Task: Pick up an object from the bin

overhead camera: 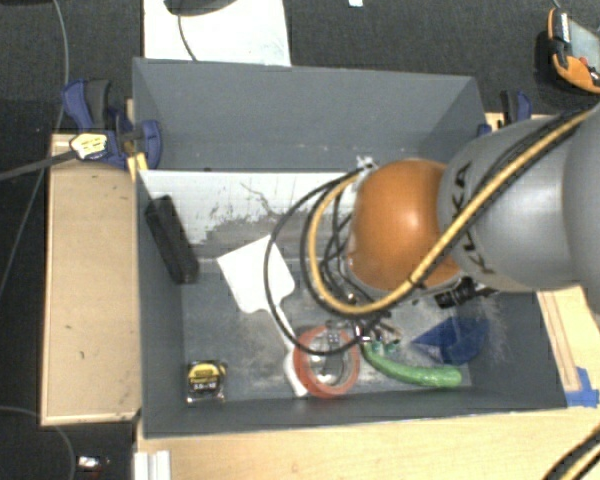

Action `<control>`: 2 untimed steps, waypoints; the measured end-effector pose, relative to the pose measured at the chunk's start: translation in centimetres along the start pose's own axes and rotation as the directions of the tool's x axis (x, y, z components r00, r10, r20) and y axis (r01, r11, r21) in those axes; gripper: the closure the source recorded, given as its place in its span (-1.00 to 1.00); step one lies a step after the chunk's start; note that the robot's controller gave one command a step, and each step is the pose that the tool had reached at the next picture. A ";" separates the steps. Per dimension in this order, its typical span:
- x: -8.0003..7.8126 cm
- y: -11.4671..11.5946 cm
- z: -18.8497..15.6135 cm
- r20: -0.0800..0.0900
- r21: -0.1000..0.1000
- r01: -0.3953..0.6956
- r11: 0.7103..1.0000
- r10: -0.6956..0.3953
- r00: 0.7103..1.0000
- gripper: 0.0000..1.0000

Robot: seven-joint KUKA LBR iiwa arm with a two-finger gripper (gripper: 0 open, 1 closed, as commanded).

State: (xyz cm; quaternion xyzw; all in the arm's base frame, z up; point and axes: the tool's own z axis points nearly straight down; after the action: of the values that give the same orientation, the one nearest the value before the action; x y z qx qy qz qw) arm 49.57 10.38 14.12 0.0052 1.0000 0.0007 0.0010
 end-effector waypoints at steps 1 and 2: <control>0.0 0.0 0.0 0.000 0.000 -0.001 1.000 0.001 1.000 -1.00; 0.1 -0.4 0.3 0.001 -0.001 -0.009 1.000 0.009 1.000 -1.00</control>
Offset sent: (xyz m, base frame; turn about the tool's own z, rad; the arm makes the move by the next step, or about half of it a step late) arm -0.0048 -0.0162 -0.0125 0.0232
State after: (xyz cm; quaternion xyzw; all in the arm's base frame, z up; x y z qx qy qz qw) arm 49.47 10.02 13.82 0.0099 0.9999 0.0010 0.0013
